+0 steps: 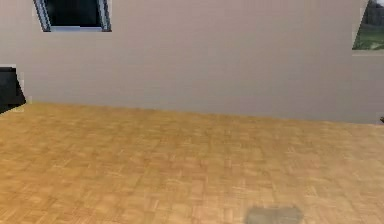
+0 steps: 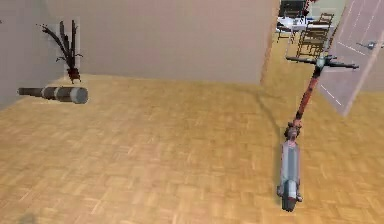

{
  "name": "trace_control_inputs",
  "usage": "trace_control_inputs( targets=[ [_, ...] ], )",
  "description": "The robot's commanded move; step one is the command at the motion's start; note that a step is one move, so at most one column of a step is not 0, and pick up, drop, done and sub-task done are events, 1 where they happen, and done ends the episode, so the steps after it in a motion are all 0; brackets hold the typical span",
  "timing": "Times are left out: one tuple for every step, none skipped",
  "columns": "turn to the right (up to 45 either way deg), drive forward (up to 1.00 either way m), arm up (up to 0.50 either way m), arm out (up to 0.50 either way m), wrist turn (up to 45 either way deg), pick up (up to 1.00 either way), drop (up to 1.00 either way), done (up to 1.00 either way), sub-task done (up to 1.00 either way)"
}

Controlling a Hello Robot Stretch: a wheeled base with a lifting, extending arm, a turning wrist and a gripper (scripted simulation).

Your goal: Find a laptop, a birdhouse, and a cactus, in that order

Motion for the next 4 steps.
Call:
trace_control_inputs(
  targets=[
    [-21.0,0.00,0.00,0.00,0.0,0.00,0.00,0.00,0.00],
    [0.0,0.20,0.00,0.00,0.0,0.00,0.00,0.00,0.00],
    [-45.0,0.00,0.00,0.00,0.0,0.00,0.00,0.00,0.00],
    [-12.0,0.00,0.00,0.00,0.0,0.00,0.00,0.00,0.00]
  ],
)
